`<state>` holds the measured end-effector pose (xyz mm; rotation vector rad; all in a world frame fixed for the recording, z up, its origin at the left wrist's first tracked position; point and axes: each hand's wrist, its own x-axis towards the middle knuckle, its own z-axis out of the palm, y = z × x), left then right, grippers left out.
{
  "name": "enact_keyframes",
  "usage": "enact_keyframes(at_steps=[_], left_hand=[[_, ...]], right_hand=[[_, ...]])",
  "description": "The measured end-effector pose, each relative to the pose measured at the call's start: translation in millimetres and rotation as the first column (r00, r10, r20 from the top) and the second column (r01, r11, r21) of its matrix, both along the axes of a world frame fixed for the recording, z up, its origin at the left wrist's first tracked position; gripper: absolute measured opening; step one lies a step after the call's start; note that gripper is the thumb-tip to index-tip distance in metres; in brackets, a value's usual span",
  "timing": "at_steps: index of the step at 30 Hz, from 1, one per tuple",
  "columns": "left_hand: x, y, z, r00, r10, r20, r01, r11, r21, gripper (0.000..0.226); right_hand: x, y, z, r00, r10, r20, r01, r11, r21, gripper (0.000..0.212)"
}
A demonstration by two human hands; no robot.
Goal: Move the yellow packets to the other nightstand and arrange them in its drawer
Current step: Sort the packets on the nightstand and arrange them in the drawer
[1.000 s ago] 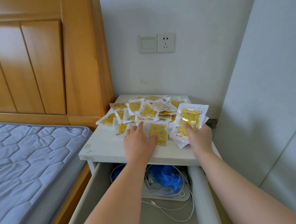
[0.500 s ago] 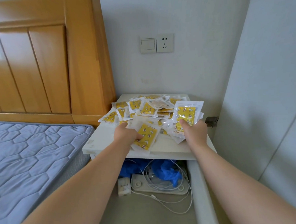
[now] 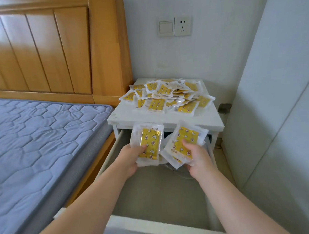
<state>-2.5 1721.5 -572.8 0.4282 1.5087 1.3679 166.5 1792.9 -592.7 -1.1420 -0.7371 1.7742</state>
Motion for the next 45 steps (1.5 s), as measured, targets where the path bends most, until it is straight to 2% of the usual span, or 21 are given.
enact_keyframes(at_steps=[3,6,9,13,15,17,20,22,24,27,29,30,31,33,34,35,36,38,41,42,45], left_hand=[[-12,-26,-23,0.997,0.061,-0.043,-0.067,0.986,-0.15,0.03],[-30,-35,-25,0.99,0.136,0.039,-0.125,0.97,-0.206,0.031],[-45,-35,-19,0.986,0.136,0.099,-0.115,0.973,-0.2,0.029],[-58,-30,-20,0.998,0.06,-0.016,-0.063,0.965,-0.256,0.033],[-61,-25,-26,0.974,-0.027,-0.226,-0.039,0.959,-0.28,0.033],[-61,-22,-32,0.902,-0.069,-0.427,-0.056,0.96,-0.273,0.034],[-63,-20,-37,0.874,-0.071,-0.482,-0.056,0.968,-0.244,0.036],[-64,-19,-36,0.872,-0.059,-0.485,-0.059,0.973,-0.224,0.035],[-65,-19,-36,0.872,-0.048,-0.488,-0.063,0.976,-0.209,0.033],[-62,-20,-35,0.869,-0.069,-0.491,-0.043,0.976,-0.213,0.031],[-60,-20,-34,0.866,-0.095,-0.491,-0.019,0.975,-0.222,0.031],[-59,-20,-33,0.86,-0.118,-0.496,-0.001,0.973,-0.233,0.034],[-57,-22,-32,0.848,-0.151,-0.507,0.021,0.967,-0.254,0.036],[-54,-24,-31,0.81,-0.253,-0.529,0.097,0.948,-0.304,0.039],[-52,-24,-31,0.79,-0.314,-0.527,0.153,0.933,-0.325,0.039],[-49,-25,-31,0.773,-0.368,-0.517,0.21,0.917,-0.339,0.036],[-45,-26,-30,0.756,-0.414,-0.507,0.259,0.9,-0.349,0.032],[-39,-26,-28,0.712,-0.491,-0.503,0.337,0.866,-0.369,0.029],[-35,-27,-28,0.644,-0.559,-0.522,0.397,0.828,-0.397,0.029],[-35,-26,-28,0.627,-0.57,-0.532,0.405,0.821,-0.402,0.029],[-33,-26,-29,0.579,-0.599,-0.553,0.446,0.801,-0.4,0.028]], right_hand=[[2,-13,-24,0.985,0.149,0.087,-0.139,0.984,-0.111,0.011],[1,-12,-41,0.939,0.231,0.254,-0.198,0.969,-0.148,0.008],[-8,-13,-61,0.793,0.428,0.433,-0.337,0.901,-0.273,0.006],[-31,-16,-84,0.505,0.667,0.548,-0.488,0.744,-0.456,0.02],[-48,-19,-91,0.42,0.71,0.565,-0.529,0.698,-0.483,0.024],[-62,-26,-99,0.406,0.719,0.564,-0.546,0.686,-0.481,0.022],[-77,-37,-113,0.44,0.763,0.474,-0.599,0.642,-0.478,0.011],[-84,-44,-119,0.447,0.825,0.346,-0.671,0.565,-0.48,0.012],[-87,-51,-119,0.318,0.901,0.295,-0.771,0.427,-0.473,0.015],[-81,-47,-108,-0.021,0.893,0.45,-0.846,0.224,-0.484,0.032],[-71,-32,-96,-0.15,0.793,0.59,-0.838,0.215,-0.502,0.037],[-65,-22,-91,-0.109,0.753,0.65,-0.83,0.291,-0.475,0.037],[-59,-11,-87,0.028,0.726,0.687,-0.816,0.414,-0.404,0.036],[-48,9,-83,0.463,0.602,0.65,-0.7,0.698,-0.148,0.036],[-44,15,-77,0.634,0.524,0.568,-0.62,0.784,-0.031,0.037],[-42,20,-72,0.74,0.485,0.466,-0.567,0.822,0.046,0.04],[-41,23,-67,0.789,0.491,0.37,-0.555,0.827,0.085,0.044],[-41,20,-59,0.751,0.575,0.325,-0.634,0.766,0.109,0.049],[-41,11,-50,0.647,0.65,0.398,-0.739,0.663,0.118,0.019],[-42,9,-49,0.646,0.637,0.421,-0.735,0.668,0.116,0.011],[-43,10,-48,0.677,0.537,0.504,-0.677,0.723,0.138,0.012]])
